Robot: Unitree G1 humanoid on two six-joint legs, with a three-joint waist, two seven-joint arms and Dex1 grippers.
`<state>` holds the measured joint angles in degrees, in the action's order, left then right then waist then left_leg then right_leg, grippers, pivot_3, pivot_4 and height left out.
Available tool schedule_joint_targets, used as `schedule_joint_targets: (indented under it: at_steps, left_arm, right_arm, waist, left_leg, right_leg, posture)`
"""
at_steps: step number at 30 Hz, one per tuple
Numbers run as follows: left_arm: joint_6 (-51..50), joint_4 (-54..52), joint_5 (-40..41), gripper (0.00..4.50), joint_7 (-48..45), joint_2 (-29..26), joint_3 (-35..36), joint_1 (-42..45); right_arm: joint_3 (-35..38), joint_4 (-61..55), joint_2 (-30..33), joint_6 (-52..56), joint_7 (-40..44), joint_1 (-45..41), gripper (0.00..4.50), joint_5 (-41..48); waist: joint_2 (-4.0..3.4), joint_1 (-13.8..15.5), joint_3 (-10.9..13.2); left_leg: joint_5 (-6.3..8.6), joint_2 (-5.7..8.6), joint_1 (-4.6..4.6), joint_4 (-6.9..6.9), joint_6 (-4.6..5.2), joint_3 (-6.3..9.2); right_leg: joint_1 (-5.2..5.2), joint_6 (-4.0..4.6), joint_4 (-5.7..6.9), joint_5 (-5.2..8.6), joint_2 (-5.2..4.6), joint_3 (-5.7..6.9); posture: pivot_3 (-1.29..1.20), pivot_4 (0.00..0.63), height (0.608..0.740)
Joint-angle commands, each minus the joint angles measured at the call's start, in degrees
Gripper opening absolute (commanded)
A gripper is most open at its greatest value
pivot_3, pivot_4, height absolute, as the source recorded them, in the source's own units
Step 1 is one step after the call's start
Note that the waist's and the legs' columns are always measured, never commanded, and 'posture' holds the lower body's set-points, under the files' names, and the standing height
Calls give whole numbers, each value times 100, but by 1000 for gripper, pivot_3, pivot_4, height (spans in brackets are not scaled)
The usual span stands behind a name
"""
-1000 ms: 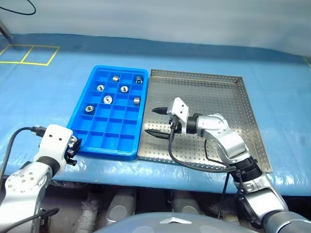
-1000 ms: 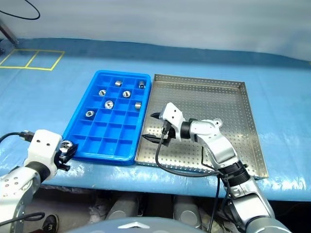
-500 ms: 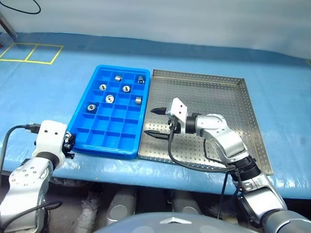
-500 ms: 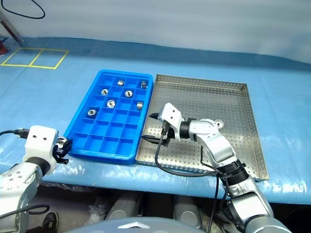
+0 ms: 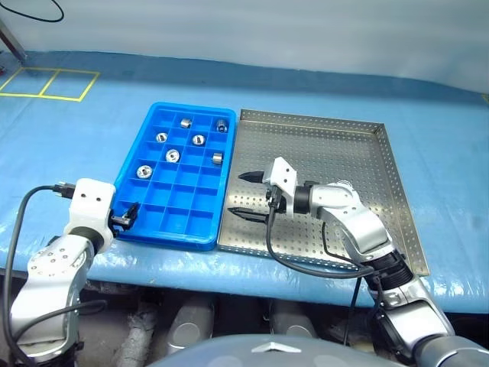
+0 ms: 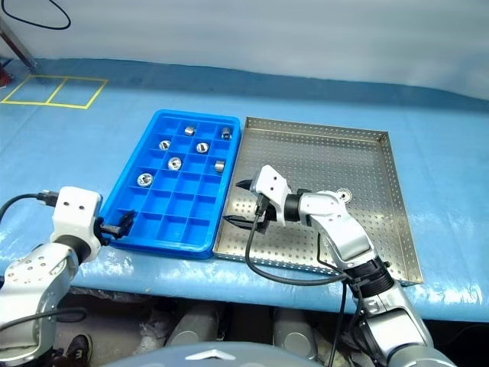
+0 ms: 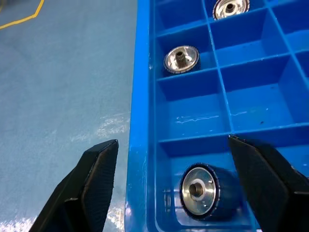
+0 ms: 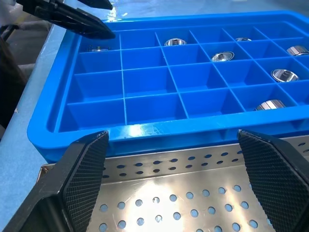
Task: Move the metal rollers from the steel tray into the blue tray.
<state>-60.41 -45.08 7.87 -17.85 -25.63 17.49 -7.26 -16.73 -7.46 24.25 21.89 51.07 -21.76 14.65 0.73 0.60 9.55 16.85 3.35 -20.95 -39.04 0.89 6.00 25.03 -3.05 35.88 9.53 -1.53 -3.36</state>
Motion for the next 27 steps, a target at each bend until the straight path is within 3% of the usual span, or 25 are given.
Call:
schedule_joint_targets:
  at_steps: [1,7,16,27]
  left_arm:
    - [695,-115,502,3977,-311,226,64,390]
    - [1342,959,717,3977,-547,497,-951,1755]
    - [2532,4021,91,3977,-1452,780,-3032,3898]
    - [3121,5571,-301,3977,-2006,913,-3581,4548]
  right_arm:
    - [337,-356,65,18,-181,27,4500,63]
    - [881,-956,296,161,-617,396,4500,100]
    - [1485,-1835,667,455,-1227,1478,4500,25]
    - [1741,-2436,631,667,-1728,2179,4500,119]
  waist:
    - [0,-8,0]
    - [-2,-104,-1]
    - [-4,-613,-1]
    - [-8,-1603,-1]
  left_leg:
    - [-1,0,0,-2,-2,1]
    - [-2,6,13,-4,-3,5]
    - [8,9,21,-4,18,-16]
    - [40,2,28,-8,70,-68]
  right_leg:
    - [-3,0,-1,0,-2,3]
    - [-30,-1,-9,0,1,22]
    - [-33,-5,-14,1,10,-4]
    - [-24,-65,-8,19,3,-64]
  posture:
    - [-16,150,740]
    - [-131,150,740]
    - [-327,150,740]
    - [-443,150,740]
